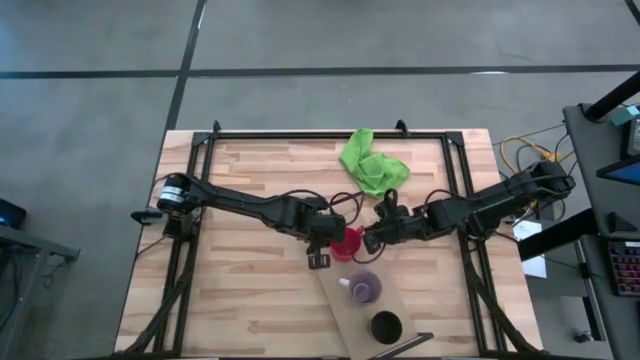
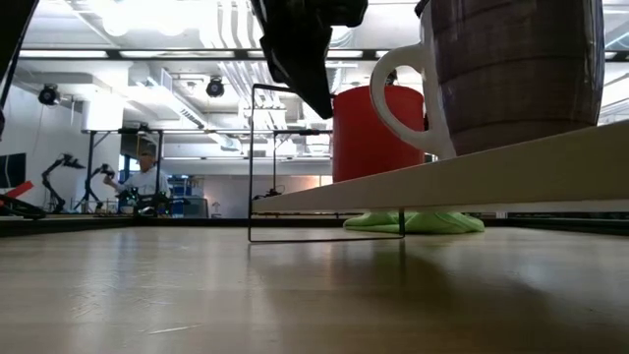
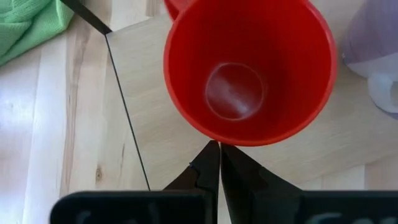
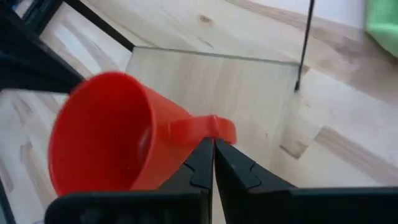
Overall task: Stack small to large cups/mugs on shelf
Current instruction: Put the red mug on the shelf
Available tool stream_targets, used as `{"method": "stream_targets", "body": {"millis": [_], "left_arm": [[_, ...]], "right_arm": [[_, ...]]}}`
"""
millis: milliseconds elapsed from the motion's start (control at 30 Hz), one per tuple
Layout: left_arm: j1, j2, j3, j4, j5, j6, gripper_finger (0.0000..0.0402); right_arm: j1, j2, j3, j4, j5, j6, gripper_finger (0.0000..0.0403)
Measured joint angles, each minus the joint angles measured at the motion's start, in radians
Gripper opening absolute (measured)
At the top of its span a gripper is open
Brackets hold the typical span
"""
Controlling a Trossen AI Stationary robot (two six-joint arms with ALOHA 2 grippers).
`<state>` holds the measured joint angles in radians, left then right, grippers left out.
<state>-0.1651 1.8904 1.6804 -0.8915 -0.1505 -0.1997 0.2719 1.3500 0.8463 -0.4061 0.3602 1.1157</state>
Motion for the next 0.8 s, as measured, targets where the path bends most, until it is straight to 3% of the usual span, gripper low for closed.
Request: {"method": "stream_targets", "body": {"millis": [800], "left_arm": [[0.001,0.000,0.003,0.070,0.046,0.001,0.0000]], "right_arm": [[-0.089,0.004,0.000,0.095,-0.084,-0.110,0.0008]]}}
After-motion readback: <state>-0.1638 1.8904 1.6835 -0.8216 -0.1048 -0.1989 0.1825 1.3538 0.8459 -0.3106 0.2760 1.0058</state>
